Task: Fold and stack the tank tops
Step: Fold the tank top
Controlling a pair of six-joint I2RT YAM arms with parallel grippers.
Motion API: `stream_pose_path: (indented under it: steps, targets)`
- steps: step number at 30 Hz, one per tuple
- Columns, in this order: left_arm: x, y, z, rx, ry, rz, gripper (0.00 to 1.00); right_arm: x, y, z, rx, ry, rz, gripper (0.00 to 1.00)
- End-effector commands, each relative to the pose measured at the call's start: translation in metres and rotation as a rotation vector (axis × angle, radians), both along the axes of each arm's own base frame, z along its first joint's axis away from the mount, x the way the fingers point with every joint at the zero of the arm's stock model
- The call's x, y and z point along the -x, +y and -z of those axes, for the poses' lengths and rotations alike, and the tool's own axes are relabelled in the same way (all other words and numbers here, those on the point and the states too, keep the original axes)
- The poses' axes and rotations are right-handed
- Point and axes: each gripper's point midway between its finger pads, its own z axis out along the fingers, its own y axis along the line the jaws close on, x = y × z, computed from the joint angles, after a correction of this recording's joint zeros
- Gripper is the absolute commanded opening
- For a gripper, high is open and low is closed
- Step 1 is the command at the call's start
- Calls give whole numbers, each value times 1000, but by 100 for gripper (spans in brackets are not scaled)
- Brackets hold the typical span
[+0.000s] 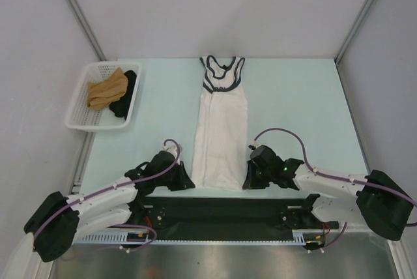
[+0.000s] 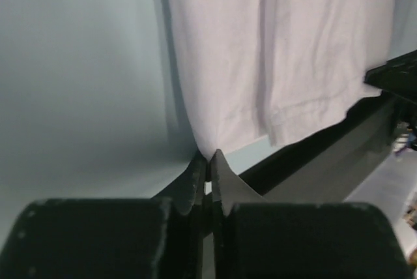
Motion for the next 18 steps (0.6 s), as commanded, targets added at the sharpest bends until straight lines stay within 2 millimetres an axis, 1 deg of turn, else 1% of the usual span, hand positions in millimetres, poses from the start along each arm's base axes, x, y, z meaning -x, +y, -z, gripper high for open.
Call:
stream_pose_path:
  steps: [1, 3, 6, 8, 9, 10, 11, 12, 13, 14, 15, 16, 17, 18]
  targets:
    - [27, 22, 32, -102, 111, -5, 1, 3, -1, -5, -2, 0, -3, 2]
    - [29, 20, 29, -92, 109, 0, 0, 5, -2, -10, -5, -4, -8, 1]
    - [30, 12, 18, -63, 92, 7, 0, 6, -2, -19, -19, -14, -9, 1]
    - [29, 6, 6, -40, 81, 12, 0, 6, -3, -27, -28, -19, -5, 1]
    - [29, 1, -3, -17, 70, 20, 0, 4, -1, -34, -45, -33, -11, 1]
    - [29, -3, -7, -5, 70, 29, 0, 3, -1, -36, -50, -40, -12, 1]
    - [24, -9, -16, 29, 49, 29, 0, -2, 1, -45, -58, -55, -7, 1]
    - [21, -12, -22, 41, 37, 26, 0, -6, 1, -48, -53, -66, -3, 1]
    - [9, -19, -37, 56, -3, 6, 0, -13, -1, -53, -46, -82, 3, 1]
    - [5, -18, -39, 31, -5, -6, 0, -18, -1, -58, -51, -91, 6, 0]
    - [-2, -19, -44, 16, -25, -6, 0, -28, 4, -72, -70, -115, 11, 0]
    - [-14, -27, -62, 30, -63, -13, 0, -35, 3, -73, -62, -115, 16, 0]
    - [-21, -28, -68, 22, -77, -18, 0, -45, -2, -76, -53, -120, 27, 0]
    - [-29, -28, -65, -3, -76, -21, 0, -58, 2, -91, -76, -149, 36, 0]
